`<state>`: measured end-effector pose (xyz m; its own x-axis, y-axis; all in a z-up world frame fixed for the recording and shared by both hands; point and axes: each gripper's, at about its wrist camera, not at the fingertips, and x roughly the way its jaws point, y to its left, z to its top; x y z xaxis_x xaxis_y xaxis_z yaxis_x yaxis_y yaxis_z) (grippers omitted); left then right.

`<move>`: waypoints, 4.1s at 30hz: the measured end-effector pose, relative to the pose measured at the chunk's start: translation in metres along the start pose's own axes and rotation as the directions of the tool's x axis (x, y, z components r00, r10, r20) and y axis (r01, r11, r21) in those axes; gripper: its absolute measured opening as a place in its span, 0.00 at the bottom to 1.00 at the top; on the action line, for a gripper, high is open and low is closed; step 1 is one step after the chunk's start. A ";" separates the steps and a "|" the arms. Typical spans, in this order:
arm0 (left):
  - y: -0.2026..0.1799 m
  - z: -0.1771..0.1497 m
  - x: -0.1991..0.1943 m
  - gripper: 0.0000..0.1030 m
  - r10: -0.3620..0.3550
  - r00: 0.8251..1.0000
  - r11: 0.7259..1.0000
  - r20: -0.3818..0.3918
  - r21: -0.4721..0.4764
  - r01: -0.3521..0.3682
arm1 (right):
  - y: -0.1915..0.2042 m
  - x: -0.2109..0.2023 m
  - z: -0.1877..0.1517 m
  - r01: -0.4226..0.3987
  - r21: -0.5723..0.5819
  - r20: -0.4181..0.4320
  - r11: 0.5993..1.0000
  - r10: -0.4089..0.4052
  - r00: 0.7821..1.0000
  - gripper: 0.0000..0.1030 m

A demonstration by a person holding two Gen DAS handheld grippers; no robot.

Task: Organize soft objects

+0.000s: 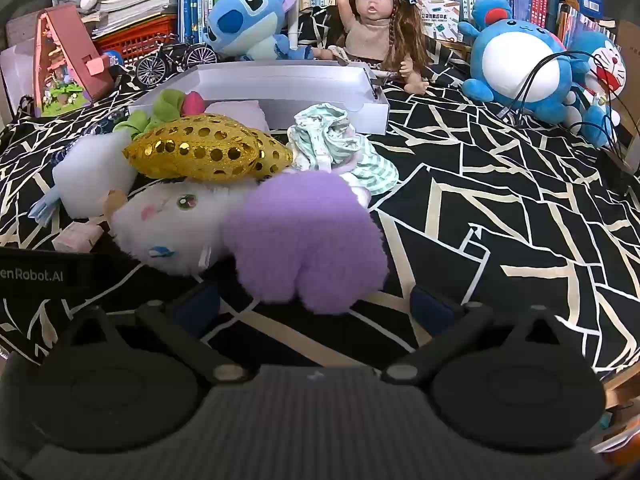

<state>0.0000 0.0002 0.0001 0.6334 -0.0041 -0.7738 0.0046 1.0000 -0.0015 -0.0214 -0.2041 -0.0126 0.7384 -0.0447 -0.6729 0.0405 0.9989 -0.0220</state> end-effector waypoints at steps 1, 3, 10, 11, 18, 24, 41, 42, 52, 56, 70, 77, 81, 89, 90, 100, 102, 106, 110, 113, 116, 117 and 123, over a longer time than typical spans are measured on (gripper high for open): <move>0.000 0.000 0.000 1.00 0.002 1.000 1.000 -0.001 0.002 -0.002 | 0.000 0.000 0.000 0.001 0.001 -0.002 1.000 -0.001 1.000 1.00; 0.000 0.000 0.000 1.00 0.002 1.000 1.000 0.000 0.002 -0.002 | 0.000 0.000 0.000 0.000 0.001 -0.001 1.000 0.000 1.000 1.00; 0.000 0.000 0.000 1.00 0.004 1.000 1.000 -0.005 0.003 -0.004 | 0.000 0.000 0.000 0.000 0.001 0.000 1.000 0.000 1.000 1.00; 0.000 0.000 0.000 1.00 0.005 1.000 1.000 -0.008 0.002 -0.005 | 0.000 0.000 0.000 0.000 0.000 0.000 1.000 0.000 1.000 1.00; 0.000 0.006 0.005 1.00 0.007 0.999 1.000 -0.038 0.001 -0.007 | 0.000 0.000 0.000 0.001 0.000 -0.001 1.000 -0.001 1.000 1.00; 0.001 0.007 0.005 1.00 0.012 0.998 1.000 -0.067 -0.001 -0.012 | 0.000 0.000 0.000 0.001 0.000 -0.001 1.000 -0.001 1.000 1.00; 0.000 0.010 0.005 1.00 0.013 0.997 1.000 -0.081 -0.002 -0.013 | 0.000 0.000 0.000 0.001 0.000 -0.002 1.000 -0.001 1.000 1.00; 0.000 0.010 0.005 1.00 0.013 0.997 1.000 -0.081 -0.002 -0.013 | 0.000 0.000 0.000 0.001 0.000 -0.003 1.000 -0.001 1.000 1.00; 0.000 0.010 0.005 1.00 0.013 0.997 1.000 -0.082 -0.002 -0.013 | 0.000 0.000 0.000 0.001 0.000 -0.003 1.000 -0.001 1.000 1.00; 0.000 0.011 0.005 1.00 0.013 0.997 1.000 -0.081 -0.002 -0.013 | 0.000 0.000 0.000 0.001 0.000 -0.002 1.000 -0.001 1.000 1.00; 0.000 0.011 0.004 1.00 0.013 0.997 1.000 -0.082 -0.002 -0.014 | 0.000 0.000 0.000 0.001 0.000 -0.002 1.000 -0.001 1.000 1.00; 0.000 0.011 0.004 1.00 0.014 0.997 1.000 -0.082 -0.002 -0.014 | 0.000 -0.001 0.000 0.001 0.000 -0.002 1.000 -0.001 1.000 1.00; 0.000 0.011 0.004 1.00 0.014 0.997 1.000 -0.082 -0.002 -0.014 | 0.000 -0.001 0.000 0.001 0.000 -0.001 1.000 -0.001 1.000 1.00; 0.000 0.011 0.004 1.00 0.014 0.997 1.000 -0.081 -0.002 -0.014 | 0.000 0.000 -0.001 0.001 0.000 0.000 1.000 -0.001 1.000 1.00; 0.000 0.012 0.004 1.00 0.014 0.997 1.000 -0.080 -0.002 -0.014 | 0.000 0.000 -0.001 0.001 -0.001 0.000 1.000 -0.001 1.000 1.00; 0.003 0.008 0.003 1.00 -0.005 0.999 1.000 -0.044 0.019 0.006 | -0.002 0.000 -0.002 -0.014 -0.011 0.009 1.000 0.014 1.000 1.00; 0.004 0.005 0.003 1.00 -0.014 1.000 0.999 -0.025 0.029 0.015 | -0.003 0.001 -0.003 -0.018 -0.012 0.015 1.000 0.018 1.000 1.00; 0.005 -0.005 0.002 1.00 -0.030 0.999 0.999 0.044 0.046 0.028 | -0.003 0.000 -0.007 -0.017 -0.008 0.050 1.000 0.017 0.999 1.00; 0.005 -0.013 -0.001 1.00 -0.028 0.995 0.999 0.099 0.043 0.024 | -0.001 0.000 -0.014 -0.011 -0.001 0.106 1.000 0.011 0.994 1.00; 0.006 -0.013 -0.003 1.00 -0.034 0.994 0.999 0.106 0.039 0.030 | -0.003 -0.001 -0.014 -0.019 -0.005 0.116 1.000 0.020 0.993 1.00; 0.007 -0.012 -0.008 0.97 -0.067 0.990 0.997 0.125 0.034 0.063 | -0.006 -0.007 -0.012 -0.034 -0.010 0.134 0.999 0.035 0.990 1.00; 0.007 -0.013 -0.011 0.97 -0.082 0.987 0.996 0.141 0.030 0.078 | -0.007 -0.009 -0.012 -0.039 -0.010 0.153 0.999 0.040 0.987 1.00; 0.002 -0.010 -0.020 0.83 -0.098 0.972 0.994 0.213 0.062 0.086 | -0.014 -0.017 -0.006 -0.053 -0.012 0.226 0.999 0.054 0.973 0.97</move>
<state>-0.0203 0.0027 0.0091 0.7800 -0.1022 -0.6174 0.1071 0.9938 -0.0292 -0.0382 -0.2169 -0.0052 0.8727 0.0079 -0.4883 -0.0063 1.0000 0.0050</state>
